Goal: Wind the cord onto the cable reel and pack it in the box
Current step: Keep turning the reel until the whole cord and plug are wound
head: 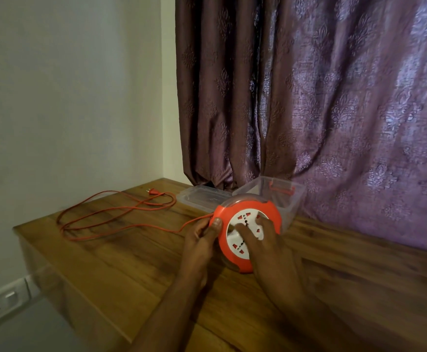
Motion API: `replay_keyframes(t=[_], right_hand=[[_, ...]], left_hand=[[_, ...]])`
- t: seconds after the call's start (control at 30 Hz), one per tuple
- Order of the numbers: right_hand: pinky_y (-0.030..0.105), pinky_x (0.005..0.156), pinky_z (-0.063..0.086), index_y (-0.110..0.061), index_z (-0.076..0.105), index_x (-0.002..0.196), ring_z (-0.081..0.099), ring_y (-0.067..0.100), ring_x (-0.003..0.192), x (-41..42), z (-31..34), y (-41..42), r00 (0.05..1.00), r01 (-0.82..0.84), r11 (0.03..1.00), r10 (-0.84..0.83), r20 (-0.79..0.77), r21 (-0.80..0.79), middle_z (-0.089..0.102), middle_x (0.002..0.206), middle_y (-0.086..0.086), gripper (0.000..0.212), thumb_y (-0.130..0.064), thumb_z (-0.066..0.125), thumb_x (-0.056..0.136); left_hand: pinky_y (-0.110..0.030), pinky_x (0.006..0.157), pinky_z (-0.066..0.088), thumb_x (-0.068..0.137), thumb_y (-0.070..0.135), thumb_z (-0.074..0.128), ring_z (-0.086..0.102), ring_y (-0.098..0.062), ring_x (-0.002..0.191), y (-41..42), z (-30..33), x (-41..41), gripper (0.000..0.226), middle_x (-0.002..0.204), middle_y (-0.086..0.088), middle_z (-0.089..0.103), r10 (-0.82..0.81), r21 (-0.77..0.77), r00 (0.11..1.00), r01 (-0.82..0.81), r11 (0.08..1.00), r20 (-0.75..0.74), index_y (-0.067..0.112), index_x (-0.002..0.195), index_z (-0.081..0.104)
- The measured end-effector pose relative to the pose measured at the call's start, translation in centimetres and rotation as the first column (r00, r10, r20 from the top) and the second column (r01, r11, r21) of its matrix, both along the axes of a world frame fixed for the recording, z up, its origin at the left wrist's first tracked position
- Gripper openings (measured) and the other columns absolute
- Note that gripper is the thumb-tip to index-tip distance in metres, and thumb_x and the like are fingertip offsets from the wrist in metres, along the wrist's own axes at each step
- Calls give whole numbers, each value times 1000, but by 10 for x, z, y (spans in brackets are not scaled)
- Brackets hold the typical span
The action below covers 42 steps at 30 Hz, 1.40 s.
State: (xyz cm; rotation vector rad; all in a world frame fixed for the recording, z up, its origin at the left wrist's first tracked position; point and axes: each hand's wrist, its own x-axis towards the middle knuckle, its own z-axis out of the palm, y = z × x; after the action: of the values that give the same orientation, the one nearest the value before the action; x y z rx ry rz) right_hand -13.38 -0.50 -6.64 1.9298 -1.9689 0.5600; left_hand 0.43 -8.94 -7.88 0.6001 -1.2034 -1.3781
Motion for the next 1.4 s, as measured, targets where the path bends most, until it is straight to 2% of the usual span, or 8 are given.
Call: replay_keyframes(t=[0.13, 0.27, 0.53, 0.73, 0.93, 1.17, 1.3, 1.4], right_hand=[[40, 91, 51, -56, -7, 139, 46, 32, 129, -1, 1, 0, 996, -4, 998, 10, -86, 65, -6, 161, 5, 69, -30, 43, 100], [41, 91, 51, -59, -5, 140, 45, 33, 129, -5, 5, 4, 994, 0, 996, 10, -112, 87, -3, 161, 6, 65, -31, 39, 100], [35, 75, 54, -59, -1, 141, 63, 26, 102, -6, 9, 6, 997, 67, 998, -67, -47, 9, 30, 146, 2, 63, -47, 41, 95], [30, 72, 49, -52, 16, 142, 65, 20, 102, -10, 4, -1, 993, 93, 990, -85, 78, -104, 59, 128, -6, 66, -72, 38, 84], [28, 57, 39, -45, 34, 127, 68, 23, 80, -8, 3, -2, 964, 186, 965, -143, 223, -184, 73, 87, -3, 65, -82, 40, 74], [33, 69, 48, -37, 44, 111, 65, 23, 91, -9, 4, -8, 819, 263, 957, -156, 552, -120, 69, 99, -2, 59, -79, 49, 70], [35, 68, 54, -35, 39, 121, 66, 20, 89, -7, 5, 0, 929, 168, 970, -96, 357, -175, 66, 104, -4, 47, -63, 48, 84], [37, 67, 56, -37, 33, 135, 60, 23, 106, -4, 5, 3, 993, 17, 982, 5, 115, -188, 42, 133, -1, 49, -39, 53, 91]], left_hand=[[-48, 82, 63, 81, 48, 67, 77, -28, 95, 0, 0, 0, 44, 105, -7, 79, 0, 11, 1000, 0, 1000, 5, 17, 113, 73], [-47, 81, 63, 78, 53, 69, 77, -27, 95, 0, -1, -1, 46, 105, -5, 80, -9, 21, 1000, 8, 1000, 25, 21, 111, 74], [-34, 71, 63, 81, 50, 67, 77, -24, 92, 3, 2, 0, 28, 101, -4, 80, -23, -20, 998, 24, 1000, 58, 30, 98, 79], [-27, 66, 61, 80, 48, 66, 78, -18, 90, 8, 5, -1, 23, 99, 1, 80, -34, -23, 996, 36, 999, 81, 34, 94, 78], [-28, 69, 61, 81, 44, 67, 77, -17, 93, 10, 3, -3, 24, 102, 0, 80, -54, -18, 997, 55, 998, 64, 32, 97, 79], [-27, 70, 61, 84, 40, 66, 77, -18, 95, 12, 5, -3, 30, 104, 1, 80, -49, -53, 996, 53, 997, 74, 25, 108, 75], [-30, 71, 62, 83, 44, 65, 77, -16, 93, 9, 5, -2, 27, 102, 2, 80, -21, -50, 998, 23, 998, 55, 29, 102, 76], [-36, 76, 63, 83, 42, 66, 77, -21, 93, 7, 6, 0, 24, 101, -3, 80, 16, -41, 1000, -16, 999, 1, 27, 96, 79]])
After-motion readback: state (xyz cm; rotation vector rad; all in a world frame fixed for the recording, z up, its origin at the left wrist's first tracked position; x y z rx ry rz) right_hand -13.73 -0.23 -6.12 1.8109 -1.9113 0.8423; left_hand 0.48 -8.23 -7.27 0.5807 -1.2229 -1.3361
